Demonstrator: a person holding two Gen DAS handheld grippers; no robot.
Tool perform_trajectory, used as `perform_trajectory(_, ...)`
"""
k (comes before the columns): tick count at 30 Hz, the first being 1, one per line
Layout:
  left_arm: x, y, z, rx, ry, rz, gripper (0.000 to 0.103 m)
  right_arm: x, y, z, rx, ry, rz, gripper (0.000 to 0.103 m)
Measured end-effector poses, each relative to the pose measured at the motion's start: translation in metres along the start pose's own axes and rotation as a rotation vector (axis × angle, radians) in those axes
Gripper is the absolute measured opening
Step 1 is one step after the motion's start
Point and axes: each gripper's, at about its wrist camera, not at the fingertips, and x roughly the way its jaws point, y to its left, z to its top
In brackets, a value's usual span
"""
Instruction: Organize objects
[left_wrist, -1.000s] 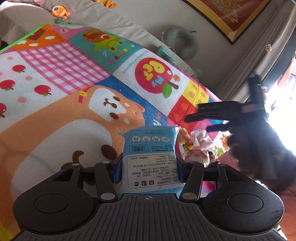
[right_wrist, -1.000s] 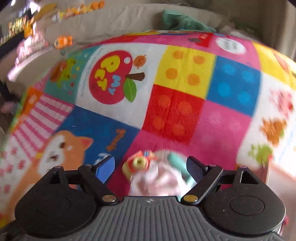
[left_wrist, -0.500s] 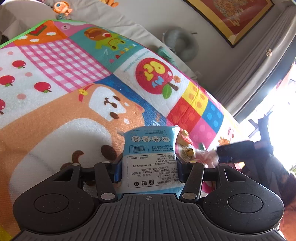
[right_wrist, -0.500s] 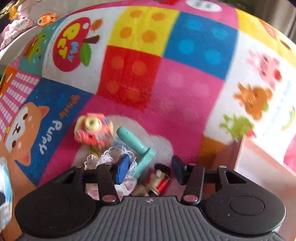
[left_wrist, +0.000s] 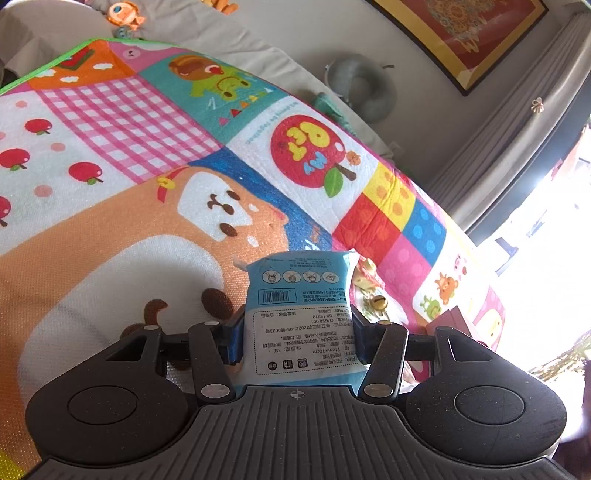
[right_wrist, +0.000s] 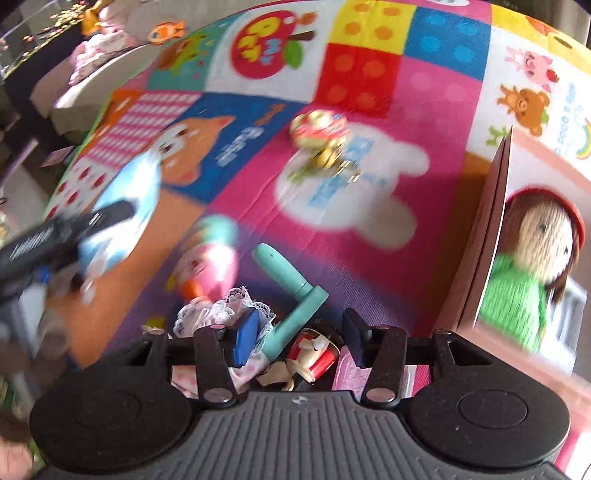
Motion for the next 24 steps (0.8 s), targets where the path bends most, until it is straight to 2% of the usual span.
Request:
perform_trajectory(6,0.000,-0.002,0.000,0.006,0.001,0.009,0.057,-0.037,0.018,-0.063,-0.097,-0.047,-0.040,0.068)
perform_trajectory(10,0.001,-0.003,-0.001,0.009,0.001,0.014,0.057,-0.058,0.011,-0.068,-0.067,-0.149,-0.078,0.070)
perform_trajectory(12,0.001,-0.003,0.000,0.011,0.000,0.016,0.057,-0.062,0.006,-0.049,-0.050,-0.201,-0.076,0.070)
perform_trajectory(15,0.002,-0.003,0.000,0.010,0.000,0.015,0.057,-0.051,0.000,-0.001,-0.028,-0.242,-0.049,0.070)
perform_trajectory(18,0.002,-0.003,-0.001,0.009,0.000,0.015,0.057,-0.017,-0.011,0.063,0.019,-0.214,-0.019,0.070)
perform_trajectory(20,0.002,-0.003,-0.001,0.006,-0.001,0.013,0.057,0.015,-0.016,0.101,0.056,-0.191,-0.031,0.070)
perform_trajectory(24,0.002,-0.001,0.000,0.000,-0.002,0.006,0.057,0.083,-0.019,0.149,0.116,-0.139,-0.074,0.078)
